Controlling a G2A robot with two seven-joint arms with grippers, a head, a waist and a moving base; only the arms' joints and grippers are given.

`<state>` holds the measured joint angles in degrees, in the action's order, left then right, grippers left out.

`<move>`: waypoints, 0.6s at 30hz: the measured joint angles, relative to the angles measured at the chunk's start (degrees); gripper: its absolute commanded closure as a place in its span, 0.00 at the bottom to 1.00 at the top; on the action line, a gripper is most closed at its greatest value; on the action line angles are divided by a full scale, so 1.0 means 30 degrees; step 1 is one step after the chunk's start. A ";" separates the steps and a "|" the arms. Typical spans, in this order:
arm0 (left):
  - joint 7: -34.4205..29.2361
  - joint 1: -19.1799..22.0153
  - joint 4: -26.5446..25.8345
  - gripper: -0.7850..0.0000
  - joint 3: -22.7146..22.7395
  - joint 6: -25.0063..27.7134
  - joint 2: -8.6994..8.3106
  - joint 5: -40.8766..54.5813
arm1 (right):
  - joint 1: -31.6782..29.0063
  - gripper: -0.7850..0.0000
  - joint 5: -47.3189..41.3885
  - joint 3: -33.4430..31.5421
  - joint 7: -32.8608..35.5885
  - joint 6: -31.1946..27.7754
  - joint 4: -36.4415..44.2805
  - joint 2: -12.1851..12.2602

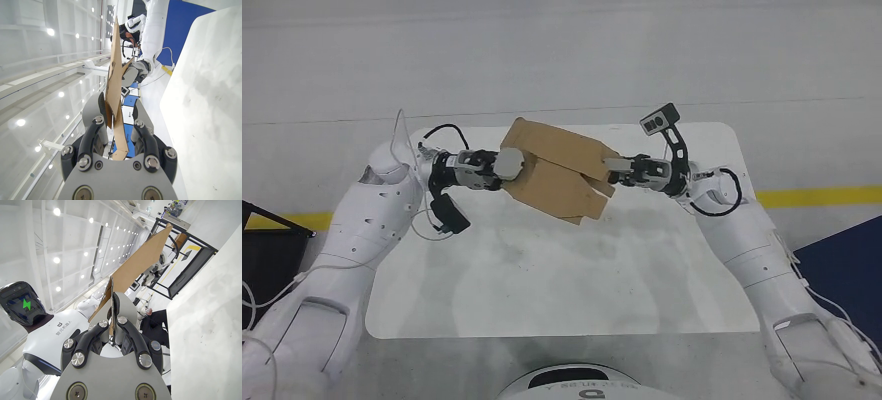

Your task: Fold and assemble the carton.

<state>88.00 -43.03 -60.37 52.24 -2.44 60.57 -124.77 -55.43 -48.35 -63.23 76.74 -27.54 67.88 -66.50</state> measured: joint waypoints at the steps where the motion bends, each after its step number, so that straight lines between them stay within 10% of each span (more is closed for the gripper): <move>1: 0.0000 0.0030 0.0006 0.74 -0.0083 -0.0009 0.0012 -0.0034 | 0.0010 1.00 0.0122 0.0062 -0.0077 -0.0077 -0.0020 -0.0026; 3: 0.0000 0.0136 0.0078 1.00 -0.0277 -0.0021 0.0033 -0.0277 | 0.0031 1.00 0.0284 0.0158 -0.0213 -0.0214 -0.0029 -0.0077; 9: -0.0025 0.0360 0.0392 1.00 -0.0543 -0.0138 0.0135 -0.0376 | -0.0022 1.00 0.0472 0.0139 -0.0389 -0.0391 -0.0069 -0.0138; 12: -0.0269 0.0378 0.0564 1.00 -0.0468 -0.0277 0.0173 -0.0067 | -0.0090 0.02 0.0516 0.0110 -0.0442 -0.0444 -0.0151 -0.0156; 18: -0.1005 0.0346 0.0115 1.00 -0.0320 -0.0205 0.0231 0.0457 | -0.0817 0.00 0.0366 -0.0455 -0.0554 -0.0557 -0.0128 -0.0027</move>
<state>84.99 -42.00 -60.03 51.28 -3.06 61.26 -123.40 -57.88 -47.26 -64.59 75.08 -29.22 67.49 -66.58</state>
